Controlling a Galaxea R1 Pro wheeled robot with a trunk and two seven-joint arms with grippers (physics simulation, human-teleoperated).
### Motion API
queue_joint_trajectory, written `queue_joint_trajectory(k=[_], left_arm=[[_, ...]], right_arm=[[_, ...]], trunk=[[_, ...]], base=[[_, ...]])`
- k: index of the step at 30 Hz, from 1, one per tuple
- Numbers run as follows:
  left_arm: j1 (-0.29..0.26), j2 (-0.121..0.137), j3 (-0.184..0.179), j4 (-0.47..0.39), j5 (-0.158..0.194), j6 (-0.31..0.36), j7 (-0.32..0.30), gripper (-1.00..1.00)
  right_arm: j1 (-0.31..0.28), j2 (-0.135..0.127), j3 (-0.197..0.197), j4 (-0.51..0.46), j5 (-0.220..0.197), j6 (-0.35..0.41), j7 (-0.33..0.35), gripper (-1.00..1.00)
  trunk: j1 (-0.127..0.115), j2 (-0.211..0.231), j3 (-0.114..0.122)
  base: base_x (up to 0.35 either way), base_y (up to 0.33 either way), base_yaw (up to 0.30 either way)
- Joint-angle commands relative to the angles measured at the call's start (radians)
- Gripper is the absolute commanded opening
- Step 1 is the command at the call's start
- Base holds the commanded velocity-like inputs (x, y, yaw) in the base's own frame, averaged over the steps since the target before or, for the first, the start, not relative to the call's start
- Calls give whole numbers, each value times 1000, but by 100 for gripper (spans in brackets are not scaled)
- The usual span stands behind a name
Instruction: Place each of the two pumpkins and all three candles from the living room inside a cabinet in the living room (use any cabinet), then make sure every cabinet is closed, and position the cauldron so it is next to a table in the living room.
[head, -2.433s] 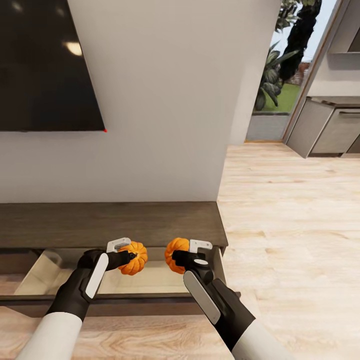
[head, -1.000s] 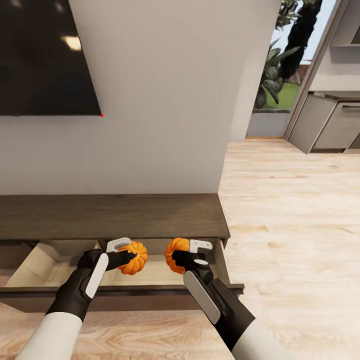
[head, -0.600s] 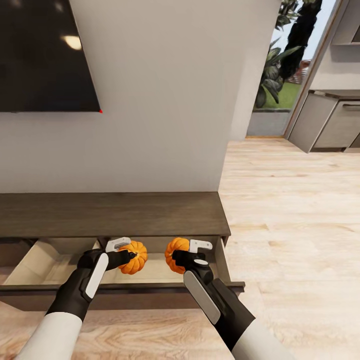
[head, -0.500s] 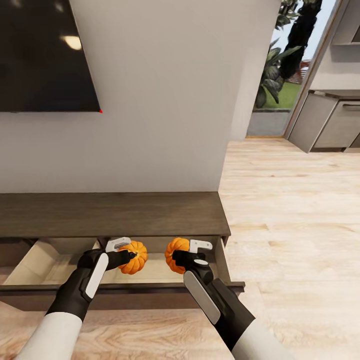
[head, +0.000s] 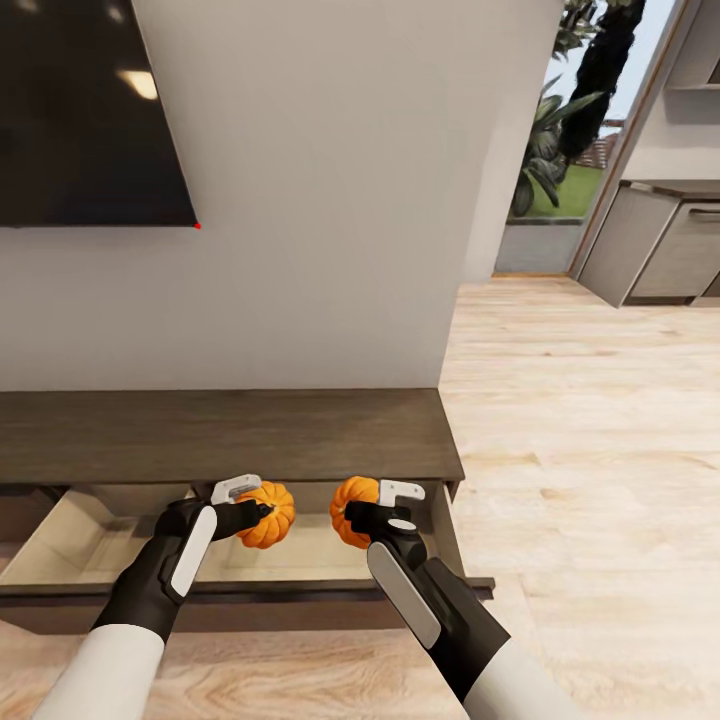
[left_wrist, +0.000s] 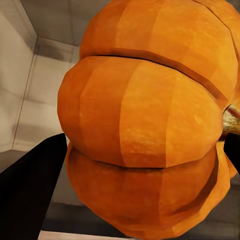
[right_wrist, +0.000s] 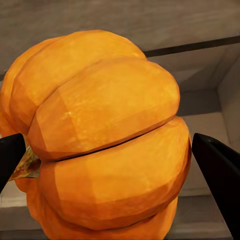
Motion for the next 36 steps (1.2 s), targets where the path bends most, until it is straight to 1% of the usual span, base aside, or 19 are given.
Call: queue_joint_trajectory(k=[1, 2, 29, 36], left_arm=[[0, 0, 0, -1, 11, 4, 9, -100], [0, 0, 0, -1, 12, 4, 8, -100], [0, 0, 0, -1, 11, 2, 9, -100], [0, 0, 1, -2, 14, 1, 6, -100]], right_arm=[[-1, 0, 1, -1, -6, 2, -7, -100], [0, 0, 1, -1, -6, 2, -7, -100], [0, 0, 3, -3, -8, -5, -5, -100], [0, 0, 4, -3, -8, -5, -6, -100]], trunk=[[0, 0, -1], [0, 0, -1], [103, -189, -85], [103, -189, -85]], base=[[22, 0, 0], [11, 0, 0], [0, 0, 0], [3, 0, 0]])
